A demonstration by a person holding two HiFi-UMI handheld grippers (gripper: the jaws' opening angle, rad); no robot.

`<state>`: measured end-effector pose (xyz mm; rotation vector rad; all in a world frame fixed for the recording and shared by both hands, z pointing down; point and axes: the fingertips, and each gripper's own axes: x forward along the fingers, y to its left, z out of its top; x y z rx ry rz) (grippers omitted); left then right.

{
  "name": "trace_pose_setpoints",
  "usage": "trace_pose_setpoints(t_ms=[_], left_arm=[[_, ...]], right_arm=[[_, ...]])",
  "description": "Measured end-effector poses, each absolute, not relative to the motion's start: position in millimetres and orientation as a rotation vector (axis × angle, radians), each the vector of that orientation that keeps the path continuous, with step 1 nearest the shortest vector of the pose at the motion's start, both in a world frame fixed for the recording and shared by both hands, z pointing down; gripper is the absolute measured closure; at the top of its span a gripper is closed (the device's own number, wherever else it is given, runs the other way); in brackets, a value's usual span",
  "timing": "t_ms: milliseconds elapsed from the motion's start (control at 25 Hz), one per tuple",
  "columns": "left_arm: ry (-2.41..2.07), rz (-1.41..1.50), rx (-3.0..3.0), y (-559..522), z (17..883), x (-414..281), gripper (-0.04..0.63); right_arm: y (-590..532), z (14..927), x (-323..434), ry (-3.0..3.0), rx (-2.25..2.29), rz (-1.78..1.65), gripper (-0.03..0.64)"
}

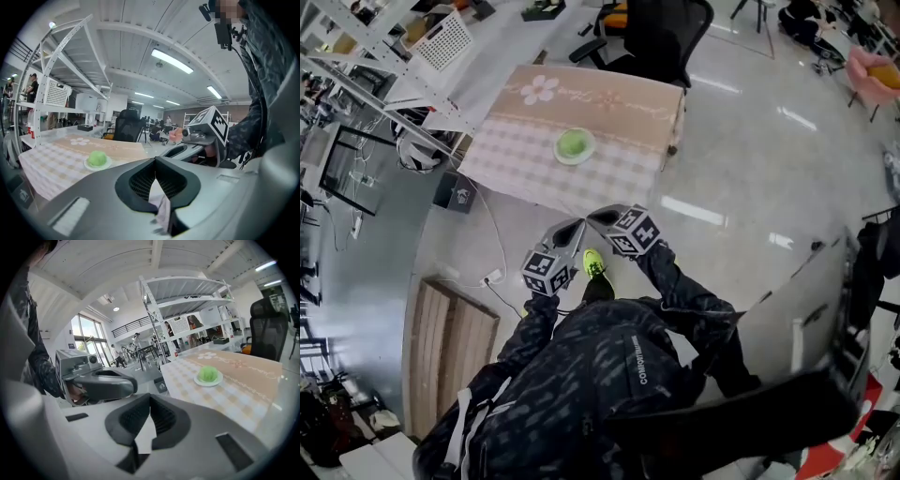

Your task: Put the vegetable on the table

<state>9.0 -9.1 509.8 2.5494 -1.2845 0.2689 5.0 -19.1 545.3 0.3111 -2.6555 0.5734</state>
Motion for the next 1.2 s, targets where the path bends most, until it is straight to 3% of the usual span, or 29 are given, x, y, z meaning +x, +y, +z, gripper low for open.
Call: trace_pose_setpoints(t_ms=[360,1200], left_arm=[[-1.321,0.249,2.566,49,496,57,0.595],[-1.478,0.219,2.475,96,489,68,0.595]], right_arm=[[36,528,53,-2.687,0.294,0.57,0.616],[77,507,83,-2.737,0.204,0.55,0.617]])
